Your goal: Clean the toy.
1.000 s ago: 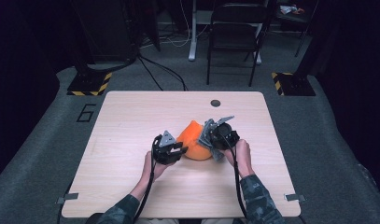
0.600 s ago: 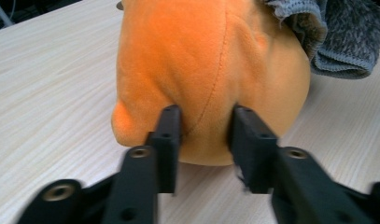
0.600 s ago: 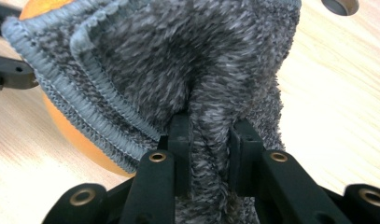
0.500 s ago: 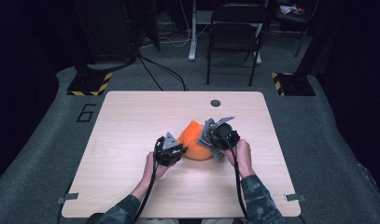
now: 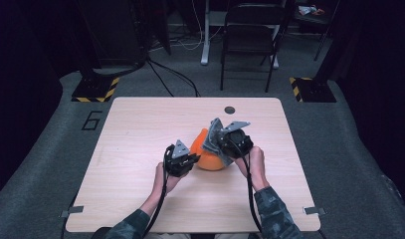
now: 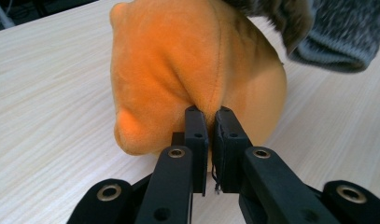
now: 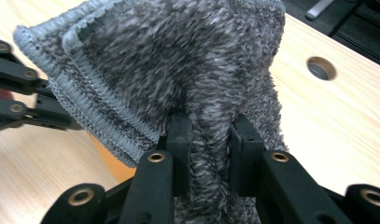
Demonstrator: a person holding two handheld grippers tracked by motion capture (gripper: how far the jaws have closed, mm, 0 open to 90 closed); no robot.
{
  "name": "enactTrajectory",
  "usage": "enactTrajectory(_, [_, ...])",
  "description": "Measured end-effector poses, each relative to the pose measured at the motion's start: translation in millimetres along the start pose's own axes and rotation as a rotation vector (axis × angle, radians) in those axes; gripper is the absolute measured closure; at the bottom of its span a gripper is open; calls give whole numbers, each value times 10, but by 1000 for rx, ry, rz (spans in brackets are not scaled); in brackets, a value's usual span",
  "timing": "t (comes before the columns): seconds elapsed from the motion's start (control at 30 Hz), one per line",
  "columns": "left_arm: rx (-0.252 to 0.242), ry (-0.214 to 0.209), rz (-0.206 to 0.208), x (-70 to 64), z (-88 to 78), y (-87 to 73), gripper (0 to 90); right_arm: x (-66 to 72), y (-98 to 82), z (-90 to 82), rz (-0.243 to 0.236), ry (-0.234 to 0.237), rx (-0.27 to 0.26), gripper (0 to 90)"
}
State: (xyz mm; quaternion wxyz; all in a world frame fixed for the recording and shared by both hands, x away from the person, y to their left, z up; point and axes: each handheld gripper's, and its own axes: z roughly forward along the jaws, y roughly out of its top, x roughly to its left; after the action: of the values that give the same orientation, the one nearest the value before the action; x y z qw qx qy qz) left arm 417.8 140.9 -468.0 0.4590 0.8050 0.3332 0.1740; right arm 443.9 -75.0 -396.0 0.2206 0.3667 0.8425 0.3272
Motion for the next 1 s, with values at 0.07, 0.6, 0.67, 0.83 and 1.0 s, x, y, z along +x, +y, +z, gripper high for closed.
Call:
enactTrajectory(0.07, [-2,-1,-2,3,2,-3,855,45,17,64,-11,5,12,731])
enactTrajectory(0.6, [7,-9,-24,64,29,-33,852,-176,-327,305,87,2,145,735])
enactTrajectory(0.67, [6,-10,-25,68,29,-35,852,-218,-378,336,110,0,167,735])
enactTrajectory(0.83, [11,-9,-30,78,28,-39,851,-281,-546,492,143,-32,247,736])
enactTrajectory(1.0, [10,-5,-33,81,31,-42,851,-336,-627,553,161,-20,270,736])
